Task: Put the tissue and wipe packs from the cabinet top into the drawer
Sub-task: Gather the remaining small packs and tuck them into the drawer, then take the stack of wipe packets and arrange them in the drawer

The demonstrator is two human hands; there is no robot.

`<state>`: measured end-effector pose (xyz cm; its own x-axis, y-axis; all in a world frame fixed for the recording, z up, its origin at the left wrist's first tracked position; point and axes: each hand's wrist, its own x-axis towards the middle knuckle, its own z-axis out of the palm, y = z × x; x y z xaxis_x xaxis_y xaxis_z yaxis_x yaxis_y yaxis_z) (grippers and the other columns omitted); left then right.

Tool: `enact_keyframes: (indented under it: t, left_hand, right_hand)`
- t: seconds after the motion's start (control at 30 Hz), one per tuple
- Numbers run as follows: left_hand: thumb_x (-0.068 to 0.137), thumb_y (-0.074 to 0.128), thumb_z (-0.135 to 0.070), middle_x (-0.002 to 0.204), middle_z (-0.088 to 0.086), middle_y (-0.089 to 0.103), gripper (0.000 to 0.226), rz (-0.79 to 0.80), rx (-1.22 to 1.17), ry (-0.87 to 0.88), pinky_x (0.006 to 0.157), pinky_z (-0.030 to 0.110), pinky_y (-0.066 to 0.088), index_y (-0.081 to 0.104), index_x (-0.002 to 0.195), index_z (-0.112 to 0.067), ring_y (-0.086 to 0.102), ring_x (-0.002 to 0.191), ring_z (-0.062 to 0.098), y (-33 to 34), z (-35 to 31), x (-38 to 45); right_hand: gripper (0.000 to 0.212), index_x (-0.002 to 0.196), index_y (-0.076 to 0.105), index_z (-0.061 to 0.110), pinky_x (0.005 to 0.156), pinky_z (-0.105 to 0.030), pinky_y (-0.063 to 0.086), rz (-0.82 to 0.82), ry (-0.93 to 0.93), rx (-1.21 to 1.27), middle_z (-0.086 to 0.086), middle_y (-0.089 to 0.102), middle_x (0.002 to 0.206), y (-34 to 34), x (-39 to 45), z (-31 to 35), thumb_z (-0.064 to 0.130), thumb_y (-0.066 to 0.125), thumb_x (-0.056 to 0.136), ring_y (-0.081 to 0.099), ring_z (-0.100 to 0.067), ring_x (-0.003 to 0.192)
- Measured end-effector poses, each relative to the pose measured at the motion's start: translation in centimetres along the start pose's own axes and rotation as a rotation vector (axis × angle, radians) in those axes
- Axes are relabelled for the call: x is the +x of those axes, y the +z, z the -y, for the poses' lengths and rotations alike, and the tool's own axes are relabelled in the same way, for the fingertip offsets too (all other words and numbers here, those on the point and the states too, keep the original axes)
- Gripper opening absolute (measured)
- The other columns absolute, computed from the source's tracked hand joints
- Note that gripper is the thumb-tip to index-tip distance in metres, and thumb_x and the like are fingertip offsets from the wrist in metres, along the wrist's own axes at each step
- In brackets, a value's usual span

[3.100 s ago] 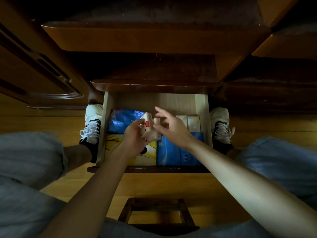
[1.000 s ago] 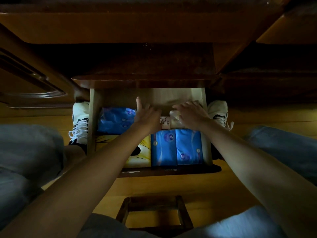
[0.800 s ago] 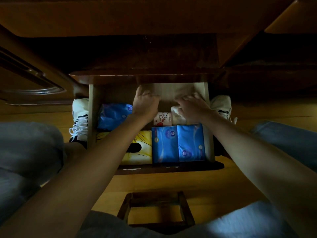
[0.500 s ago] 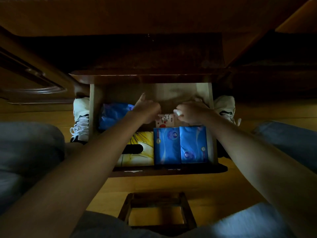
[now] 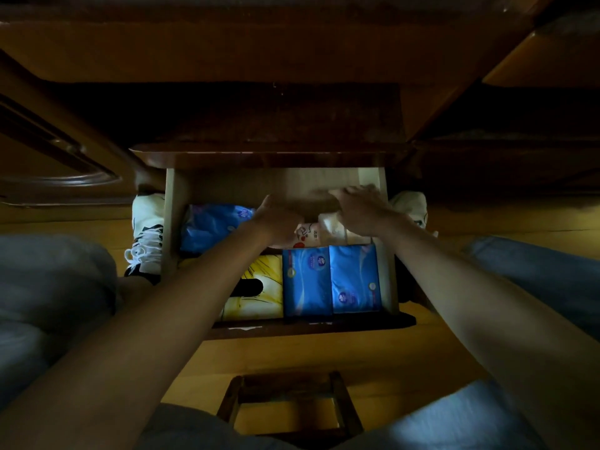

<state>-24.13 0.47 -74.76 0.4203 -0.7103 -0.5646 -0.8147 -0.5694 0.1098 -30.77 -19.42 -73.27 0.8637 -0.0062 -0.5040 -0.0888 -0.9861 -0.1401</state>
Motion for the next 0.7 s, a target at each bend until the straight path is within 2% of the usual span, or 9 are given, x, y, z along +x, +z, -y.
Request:
enact_keyframes:
  t: [0.1, 0.17, 0.23, 0.3, 0.37, 0.47, 0.53, 0.6, 0.7]
  left_hand:
    - [0.096, 0.055, -0.027, 0.155, 0.005, 0.044, 0.060, -0.103, -0.041, -0.056, 0.122, 0.052, 0.015, 0.037, 0.153, -0.022, 0.035, 0.144, 0.027, -0.5, -1.0, -1.5]
    - [0.098, 0.053, -0.021, 0.157, 0.006, 0.042, 0.060, -0.189, -0.138, -0.099, 0.123, 0.049, 0.010, 0.035, 0.155, -0.021, 0.034, 0.146, 0.026, -1.6, -1.2, -2.7]
    - [0.099, 0.052, -0.020, 0.157, 0.005, 0.043, 0.054, -0.251, -0.258, -0.111, 0.123, 0.046, 0.011, 0.041, 0.152, -0.025, 0.033, 0.146, 0.026, -3.7, -1.2, -4.4]
    - [0.100, 0.050, -0.023, 0.154, 0.003, 0.046, 0.048, -0.277, -0.331, -0.110, 0.120, 0.044, 0.022, 0.047, 0.147, -0.029, 0.038, 0.143, 0.026, -6.6, -1.1, -6.8]
    - [0.100, 0.045, -0.026, 0.147, 0.001, 0.054, 0.042, -0.316, -0.351, -0.107, 0.109, 0.041, 0.039, 0.054, 0.141, -0.029, 0.050, 0.133, 0.023, -10.0, -0.9, -9.5]
    - [0.101, 0.044, -0.028, 0.136, -0.008, 0.063, 0.036, -0.484, -0.315, -0.099, 0.093, 0.033, 0.048, 0.062, 0.131, -0.034, 0.061, 0.119, 0.018, -15.5, -0.8, -14.7]
    - [0.102, 0.046, -0.029, 0.130, -0.013, 0.065, 0.031, -0.656, -0.213, -0.100, 0.083, 0.028, 0.048, 0.066, 0.126, -0.037, 0.064, 0.112, 0.013, -19.3, -0.8, -18.7]
    - [0.101, 0.052, -0.027, 0.123, -0.016, 0.069, 0.027, -0.859, -0.101, -0.071, 0.074, 0.023, 0.047, 0.070, 0.118, -0.037, 0.067, 0.103, 0.010, -23.2, -0.8, -22.7]
    - [0.095, 0.062, -0.019, 0.111, -0.018, 0.072, 0.024, -1.120, -0.088, 0.032, 0.065, 0.014, 0.043, 0.075, 0.109, -0.033, 0.063, 0.080, 0.000, -29.4, -0.6, -27.7]
  right_hand:
    - [0.058, 0.155, 0.038, 0.021, 0.120, -0.049, 0.023, -0.031, -0.005, 0.018, -0.010, 0.045, 0.157, -1.4, -1.6, -0.1, 0.019, 0.051, 0.099, 0.035, -0.031, 0.147]
    - [0.058, 0.155, 0.040, 0.021, 0.120, -0.046, 0.025, -0.059, -0.008, 0.028, -0.009, 0.044, 0.157, -2.3, -3.0, 0.3, 0.015, 0.051, 0.099, 0.033, -0.031, 0.148]
    - [0.055, 0.153, 0.043, 0.022, 0.118, -0.042, 0.028, -0.062, -0.001, 0.064, -0.007, 0.046, 0.157, -3.7, -4.4, 1.0, 0.015, 0.053, 0.099, 0.034, -0.028, 0.147]
    - [0.050, 0.150, 0.048, 0.022, 0.117, -0.040, 0.034, -0.046, 0.018, 0.130, -0.004, 0.048, 0.155, -5.5, -5.8, 1.7, 0.017, 0.052, 0.101, 0.039, -0.026, 0.145]
    - [0.045, 0.147, 0.053, 0.021, 0.114, -0.041, 0.041, -0.006, 0.036, 0.235, -0.003, 0.052, 0.153, -7.8, -7.2, 2.5, 0.020, 0.053, 0.102, 0.047, -0.023, 0.140]
    - [0.036, 0.137, 0.062, 0.025, 0.103, -0.034, 0.050, -0.005, -0.017, 0.351, 0.002, 0.061, 0.143, -12.5, -10.0, 3.4, 0.025, 0.055, 0.102, 0.059, -0.017, 0.127]
    - [0.028, 0.128, 0.066, 0.032, 0.099, -0.030, 0.052, -0.104, -0.084, 0.395, 0.009, 0.066, 0.131, -16.5, -12.6, 3.9, 0.028, 0.056, 0.102, 0.062, -0.012, 0.122]
    - [0.020, 0.116, 0.066, 0.043, 0.097, -0.034, 0.055, -0.257, -0.154, 0.447, 0.019, 0.069, 0.115, -21.0, -15.6, 4.3, 0.031, 0.060, 0.101, 0.067, -0.005, 0.110]
    - [0.017, 0.110, 0.069, 0.047, 0.086, -0.032, 0.059, -0.514, -0.246, 0.443, 0.025, 0.072, 0.104, -27.8, -19.9, 4.6, 0.036, 0.059, 0.100, 0.070, 0.002, 0.095]
